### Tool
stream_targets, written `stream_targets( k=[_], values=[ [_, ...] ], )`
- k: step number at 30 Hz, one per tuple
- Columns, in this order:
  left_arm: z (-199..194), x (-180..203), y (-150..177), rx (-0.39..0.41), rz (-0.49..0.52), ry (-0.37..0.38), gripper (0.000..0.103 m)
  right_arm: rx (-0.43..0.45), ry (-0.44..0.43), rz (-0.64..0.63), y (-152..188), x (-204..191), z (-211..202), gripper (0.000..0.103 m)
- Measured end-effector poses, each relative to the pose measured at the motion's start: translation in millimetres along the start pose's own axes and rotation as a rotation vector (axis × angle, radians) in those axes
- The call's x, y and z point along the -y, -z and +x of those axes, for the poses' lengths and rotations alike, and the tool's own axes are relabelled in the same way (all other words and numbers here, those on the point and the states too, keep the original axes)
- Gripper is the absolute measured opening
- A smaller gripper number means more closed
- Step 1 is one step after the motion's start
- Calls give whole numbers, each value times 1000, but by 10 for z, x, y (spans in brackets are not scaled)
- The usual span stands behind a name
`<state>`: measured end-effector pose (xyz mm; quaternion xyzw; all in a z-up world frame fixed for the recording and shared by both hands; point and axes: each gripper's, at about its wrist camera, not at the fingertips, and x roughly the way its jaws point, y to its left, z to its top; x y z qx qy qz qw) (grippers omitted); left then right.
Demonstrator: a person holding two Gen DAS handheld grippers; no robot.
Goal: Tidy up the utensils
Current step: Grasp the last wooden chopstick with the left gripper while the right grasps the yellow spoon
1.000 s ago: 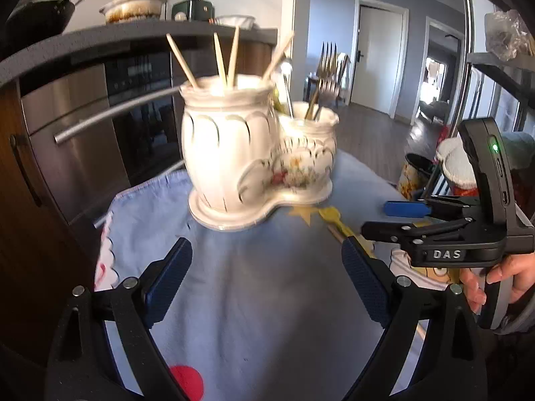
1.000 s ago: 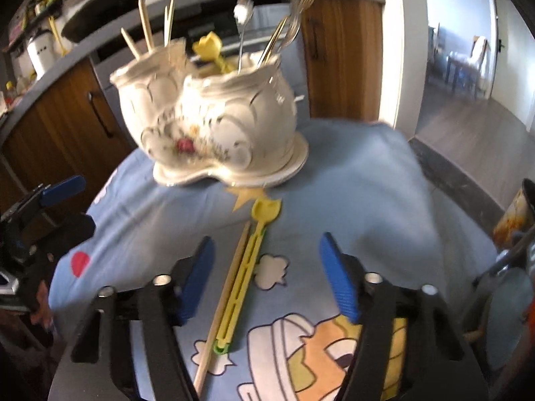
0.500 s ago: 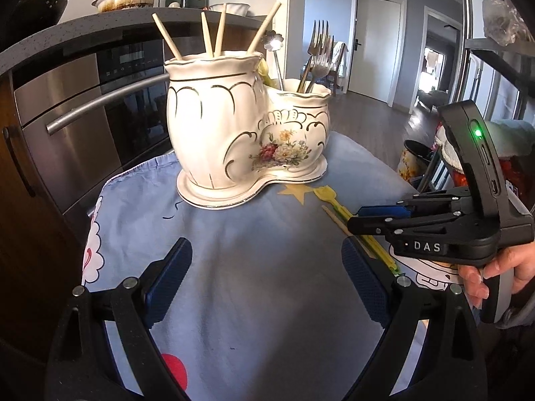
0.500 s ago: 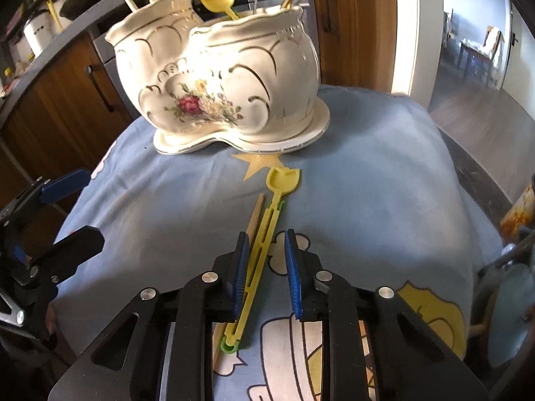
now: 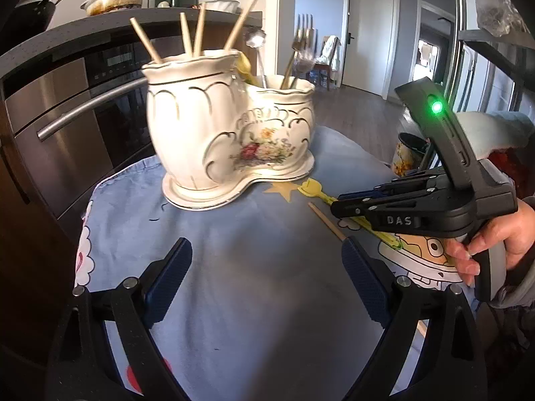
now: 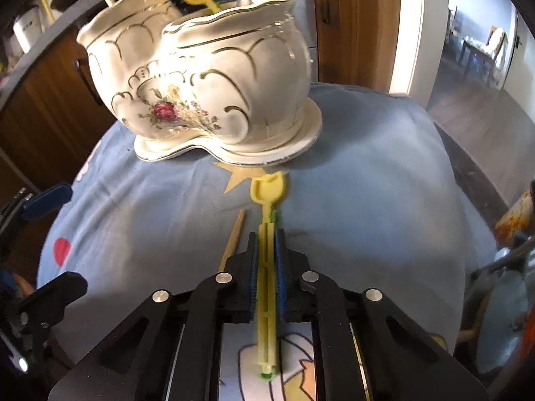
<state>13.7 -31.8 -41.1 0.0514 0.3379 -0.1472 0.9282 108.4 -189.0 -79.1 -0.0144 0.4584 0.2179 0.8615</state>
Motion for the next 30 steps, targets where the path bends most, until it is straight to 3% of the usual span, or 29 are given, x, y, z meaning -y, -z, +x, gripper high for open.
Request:
stream_targets(
  k=[7, 9, 15, 21, 23, 24, 30],
  values=[
    [177, 371, -23, -82, 25, 33, 86, 72, -23, 47, 154, 293, -320, 11],
    [249, 479, -19, -107, 26, 46, 81, 89, -28, 66, 193, 367, -380, 11],
    [515, 666, 13, -200, -19, 70, 49, 133, -46, 79, 342, 484, -549, 11],
    [648, 860, -4, -214, 35, -9, 39, 151, -77, 82, 426, 502, -582, 11],
    [661, 896, -22, -214, 51, -30, 21, 156, -83, 75, 432, 484, -590, 11],
    [682, 895, -37, -216, 55, -31, 18, 158, -85, 68, 434, 459, -591, 11],
    [656, 899, -32, -224, 63, -24, 12, 163, -89, 53, 438, 378, -589, 11]
  ],
)
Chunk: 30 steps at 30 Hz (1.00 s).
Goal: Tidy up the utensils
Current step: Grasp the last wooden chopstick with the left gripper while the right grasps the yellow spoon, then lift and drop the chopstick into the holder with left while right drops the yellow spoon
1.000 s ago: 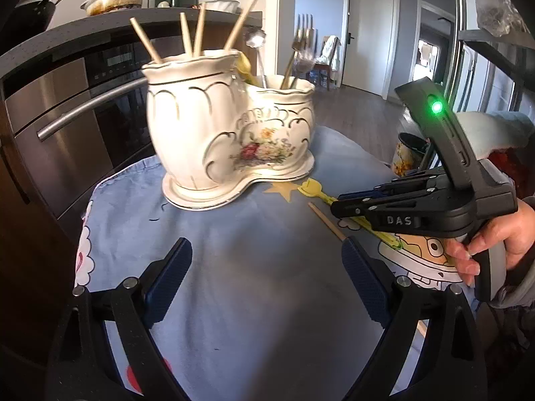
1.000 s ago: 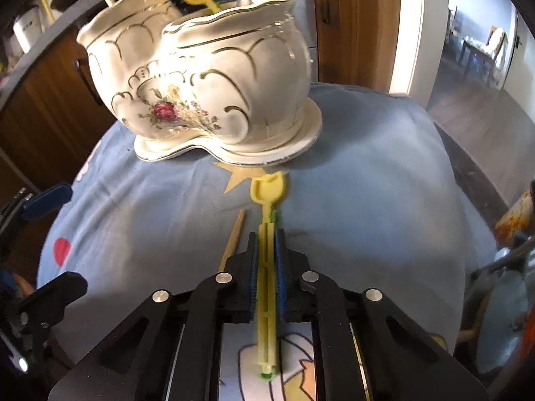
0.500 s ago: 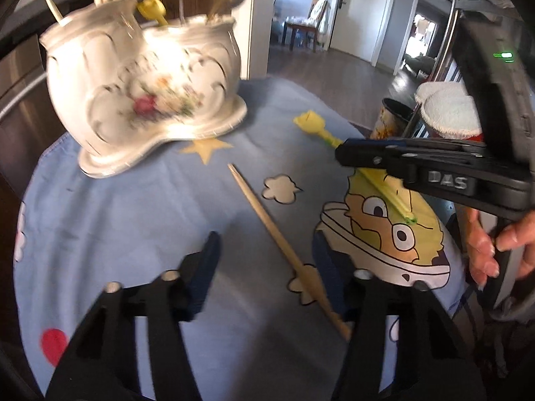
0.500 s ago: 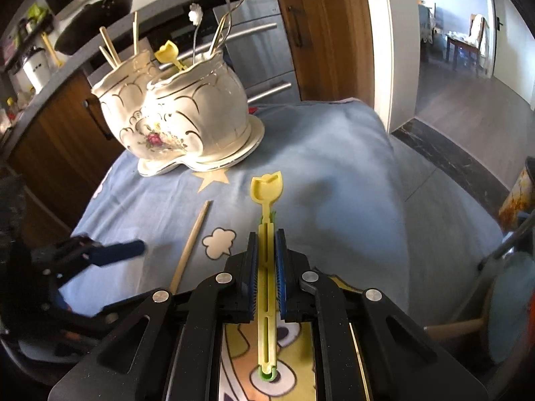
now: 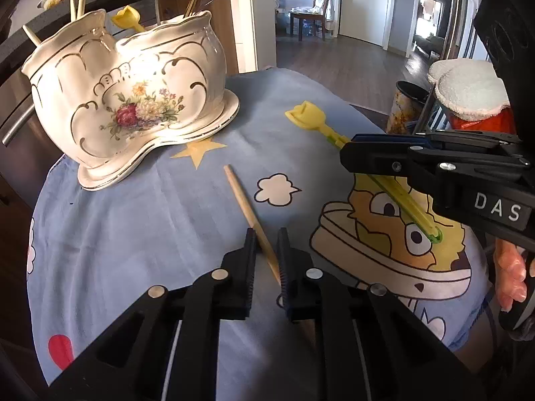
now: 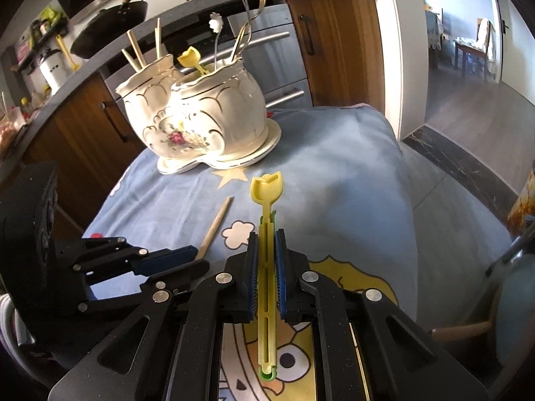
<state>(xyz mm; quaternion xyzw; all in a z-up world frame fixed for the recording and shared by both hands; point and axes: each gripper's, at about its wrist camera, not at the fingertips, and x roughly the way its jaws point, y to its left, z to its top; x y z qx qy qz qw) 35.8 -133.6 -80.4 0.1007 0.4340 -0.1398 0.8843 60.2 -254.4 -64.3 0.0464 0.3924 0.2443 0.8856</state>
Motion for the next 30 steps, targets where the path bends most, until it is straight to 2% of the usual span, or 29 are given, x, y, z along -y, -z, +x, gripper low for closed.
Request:
stream_targets(
  k=[4, 15, 17, 20, 23, 28, 30],
  values=[
    [-115, -125, 40, -12, 14, 30, 6, -18, 0, -22, 12, -60, 38, 11],
    [-420, -682, 259, -103, 131, 38, 6, -205, 35, -170, 111, -272, 242, 11],
    [-415, -722, 304, -119, 128, 37, 6, -214, 41, -183, 104, -285, 251, 13],
    [-416, -746, 358, -134, 115, 42, 6, -222, 62, -203, 73, -323, 260, 22],
    [-433, -728, 387, -135, 97, 43, 7, -228, 72, -217, 64, -340, 267, 23],
    [-442, -748, 420, -125, 91, 52, 10, -219, 68, -227, 91, -325, 263, 23],
    [-422, -744, 427, -110, 91, 57, 10, -204, 68, -224, 86, -302, 267, 14]
  ],
)
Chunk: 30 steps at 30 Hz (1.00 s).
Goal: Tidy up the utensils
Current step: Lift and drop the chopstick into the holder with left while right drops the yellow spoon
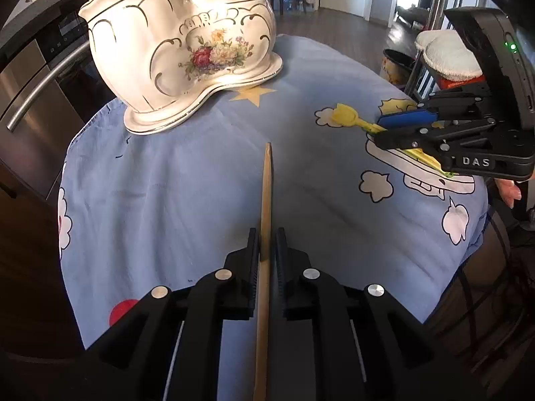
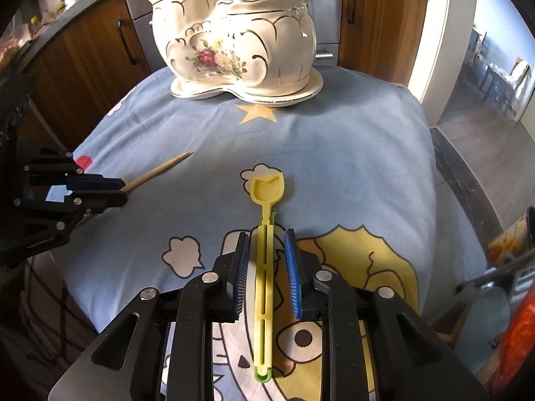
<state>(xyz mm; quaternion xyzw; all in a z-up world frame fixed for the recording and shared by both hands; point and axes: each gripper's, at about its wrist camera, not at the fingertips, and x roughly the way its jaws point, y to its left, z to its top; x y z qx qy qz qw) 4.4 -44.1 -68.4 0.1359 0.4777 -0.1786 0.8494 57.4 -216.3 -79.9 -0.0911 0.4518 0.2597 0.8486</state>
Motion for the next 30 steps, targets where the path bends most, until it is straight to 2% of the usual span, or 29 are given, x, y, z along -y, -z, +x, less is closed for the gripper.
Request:
stream_targets(
  k=[2, 5, 9, 15, 22, 27, 30],
  values=[
    [0, -13, 13, 23, -7, 2, 6, 10, -8, 22, 0, 25, 10, 11],
    [-29, -21, 17, 58, -9, 17, 6, 39, -10, 35, 1, 38, -19, 11],
    [-303, -68, -12, 191, 18, 44, 6, 157, -30, 41, -67, 53, -239, 11],
    [-798, -222, -144, 369, 43, 21, 6, 373, -91, 65, -431, 78, -649, 11],
    [-1319, -659, -570, 638, -52, 23, 6, 621, -173, 117, -1016, 103, -959, 11],
    [-1368, -998, -1008, 768, -176, 75, 6, 682, -267, 217, -1465, 248, -774, 11],
    [-1310, -1061, -1256, 827, -198, 56, 6, 714, -260, 231, -1663, 235, -601, 11]
  ],
)
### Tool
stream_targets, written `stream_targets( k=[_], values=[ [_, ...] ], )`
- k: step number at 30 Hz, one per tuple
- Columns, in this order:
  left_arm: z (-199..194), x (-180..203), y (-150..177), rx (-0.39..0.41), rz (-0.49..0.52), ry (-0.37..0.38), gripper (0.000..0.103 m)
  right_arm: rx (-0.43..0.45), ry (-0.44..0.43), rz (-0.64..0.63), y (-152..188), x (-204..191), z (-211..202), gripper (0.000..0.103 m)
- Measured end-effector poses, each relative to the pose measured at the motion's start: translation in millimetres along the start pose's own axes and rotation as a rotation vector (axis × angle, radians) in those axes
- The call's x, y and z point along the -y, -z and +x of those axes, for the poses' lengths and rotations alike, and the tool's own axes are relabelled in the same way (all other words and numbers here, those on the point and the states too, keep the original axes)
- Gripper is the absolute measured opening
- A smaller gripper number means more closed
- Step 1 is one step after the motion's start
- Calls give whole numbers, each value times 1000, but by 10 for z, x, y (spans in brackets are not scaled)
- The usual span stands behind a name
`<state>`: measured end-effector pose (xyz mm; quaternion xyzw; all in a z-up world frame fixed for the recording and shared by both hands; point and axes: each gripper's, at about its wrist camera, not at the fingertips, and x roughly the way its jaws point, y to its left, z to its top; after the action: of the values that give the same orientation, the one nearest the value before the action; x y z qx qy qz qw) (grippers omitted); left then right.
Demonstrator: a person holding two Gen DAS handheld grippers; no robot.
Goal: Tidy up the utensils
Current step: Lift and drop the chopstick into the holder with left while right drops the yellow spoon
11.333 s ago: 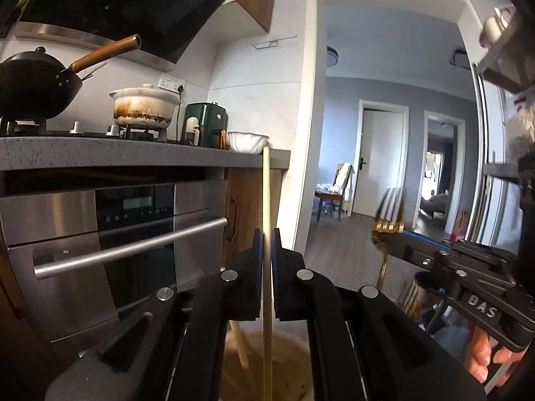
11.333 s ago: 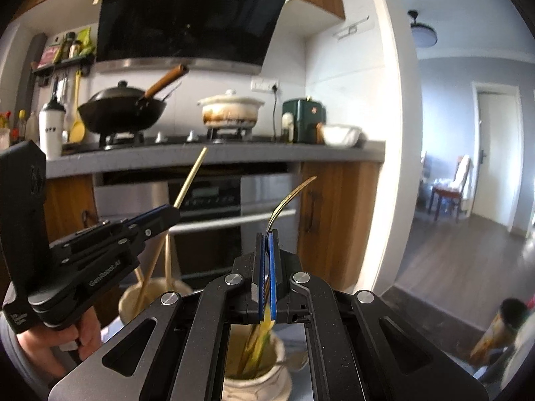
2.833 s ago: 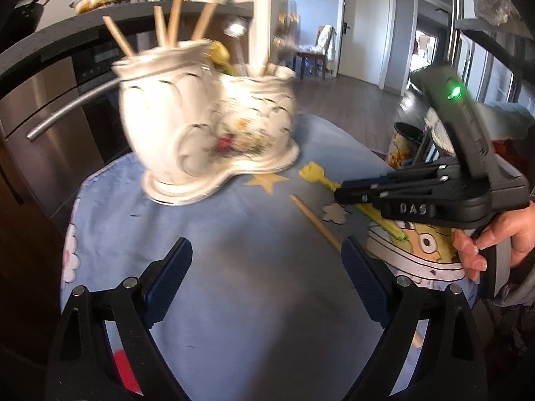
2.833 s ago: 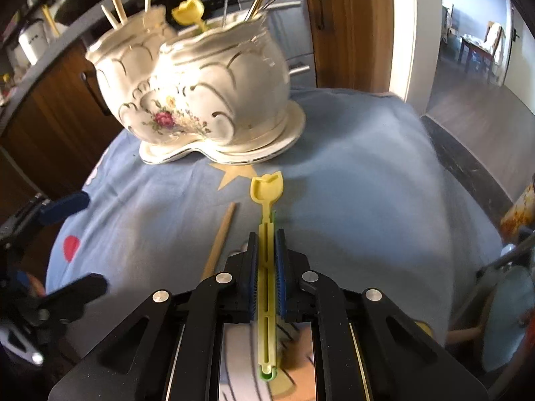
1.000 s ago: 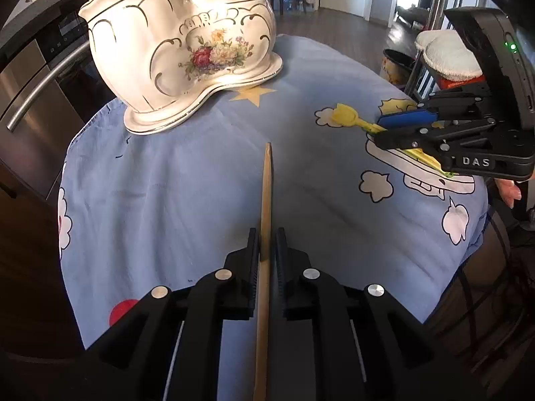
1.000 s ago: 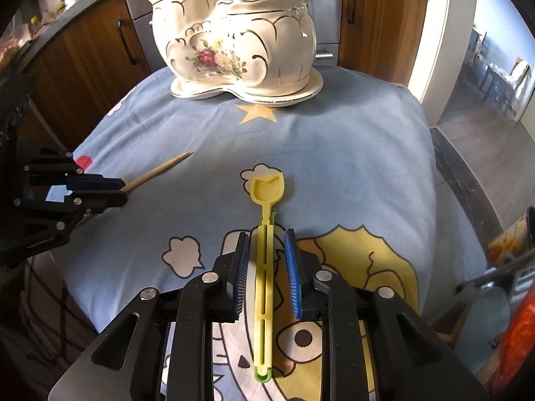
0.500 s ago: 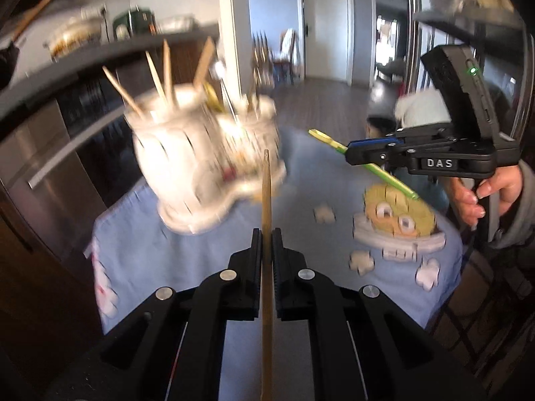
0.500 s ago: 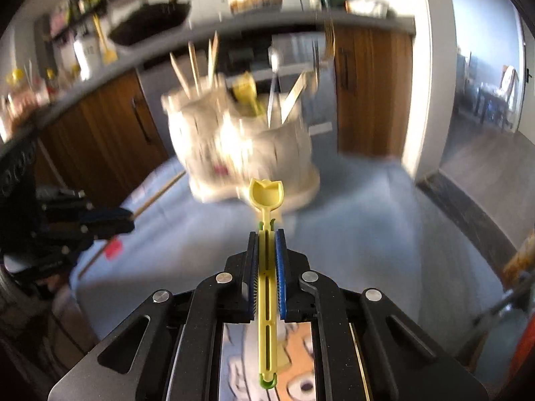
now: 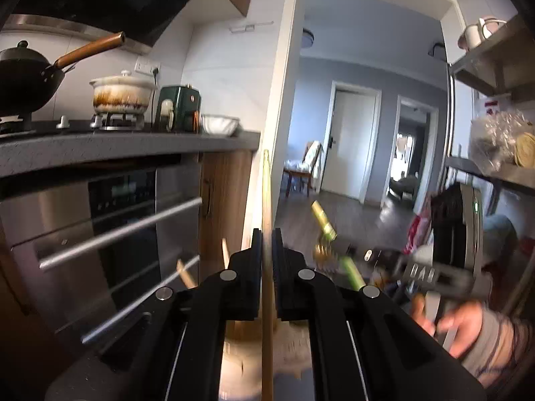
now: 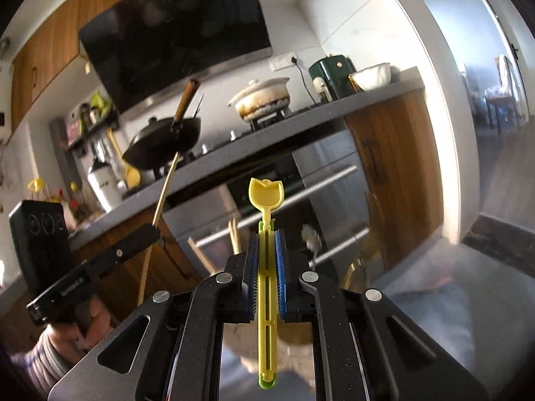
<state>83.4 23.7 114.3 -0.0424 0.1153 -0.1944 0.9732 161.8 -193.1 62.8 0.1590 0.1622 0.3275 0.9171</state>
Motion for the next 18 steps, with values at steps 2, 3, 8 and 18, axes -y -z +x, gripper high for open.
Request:
stream_targets(
  k=[2, 3, 8, 18],
  values=[
    [141, 0, -40, 30, -2, -13, 6, 22, 13, 3, 20, 37, 84, 11],
    [204, -1, -39, 49, -8, -20, 6, 38, 31, 2, 43, 62, 153, 11],
    [461, -35, 17, 128, -5, -97, 6, 82, 80, -48, 185, 71, 276, 11],
    [431, -11, 285, 131, 59, -123, 6, 73, 100, -125, 480, 54, 370, 11]
  ],
)
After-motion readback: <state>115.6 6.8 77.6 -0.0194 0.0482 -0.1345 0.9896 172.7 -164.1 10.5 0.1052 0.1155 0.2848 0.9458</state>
